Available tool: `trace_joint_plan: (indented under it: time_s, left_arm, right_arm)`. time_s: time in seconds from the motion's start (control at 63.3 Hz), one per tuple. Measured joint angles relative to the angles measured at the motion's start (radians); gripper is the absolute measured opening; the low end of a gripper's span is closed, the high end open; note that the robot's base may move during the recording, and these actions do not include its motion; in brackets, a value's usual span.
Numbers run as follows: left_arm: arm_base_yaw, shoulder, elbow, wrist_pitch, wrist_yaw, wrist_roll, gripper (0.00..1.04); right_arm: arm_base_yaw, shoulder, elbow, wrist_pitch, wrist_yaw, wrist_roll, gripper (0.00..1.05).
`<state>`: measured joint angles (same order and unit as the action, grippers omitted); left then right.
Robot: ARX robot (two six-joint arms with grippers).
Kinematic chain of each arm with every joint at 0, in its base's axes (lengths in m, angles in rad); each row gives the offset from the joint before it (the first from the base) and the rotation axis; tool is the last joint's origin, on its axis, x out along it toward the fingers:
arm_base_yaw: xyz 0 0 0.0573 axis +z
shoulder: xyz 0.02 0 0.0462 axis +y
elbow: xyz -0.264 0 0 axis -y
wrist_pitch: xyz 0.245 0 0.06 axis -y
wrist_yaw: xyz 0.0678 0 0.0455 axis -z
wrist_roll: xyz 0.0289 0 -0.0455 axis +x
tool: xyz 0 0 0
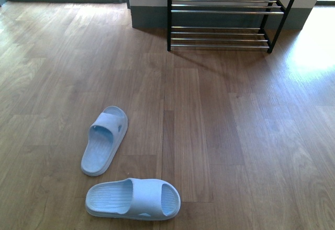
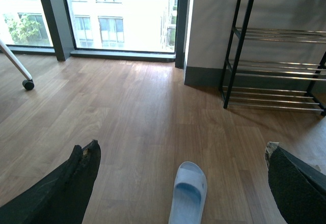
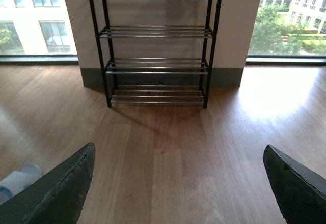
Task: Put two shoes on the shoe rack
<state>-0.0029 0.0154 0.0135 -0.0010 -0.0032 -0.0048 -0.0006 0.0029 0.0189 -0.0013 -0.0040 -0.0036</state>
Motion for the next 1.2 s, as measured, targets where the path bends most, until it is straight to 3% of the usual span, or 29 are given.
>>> trace_joint_plan:
  time_s: [0.079,0.142,0.174,0.253,0.506,0.727,0.869,1.201]
  left_arm:
    - [-0.01,0.01,0.004,-0.015,-0.034,-0.017,0.95]
    - [-0.095,0.096,0.058,-0.165,-0.256,-0.129,0.95]
    - [-0.114,0.145,0.073,-0.194,-0.311,-0.169,0.95]
    - [-0.138,0.262,0.087,-0.161,-0.31,-0.23,0.95]
    - [-0.216,1.015,0.238,0.261,-0.153,-0.031,0.95]
    - [-0.246,1.642,0.417,0.443,-0.061,0.227,0.95]
    - [-0.257,1.932,0.531,0.453,0.014,0.319,0.95]
    - [-0.277,2.324,0.777,0.381,0.174,0.493,0.95]
  right_arm:
    - [0.0,0.0,0.0,0.0,0.0,0.0,0.96]
    - [0.0,0.0,0.0,0.0,0.001,0.0,0.96]
    - [0.0,0.0,0.0,0.0,0.003,0.0,0.96]
    - [0.0,0.0,0.0,0.0,0.003,0.0,0.96]
    - [0.0,0.0,0.0,0.0,0.003,0.0,0.96]
    - [0.0,0.0,0.0,0.0,0.003,0.0,0.96]
    - [0.0,0.0,0.0,0.0,0.003,0.0,0.96]
    - [0.0,0.0,0.0,0.0,0.003,0.0,0.96]
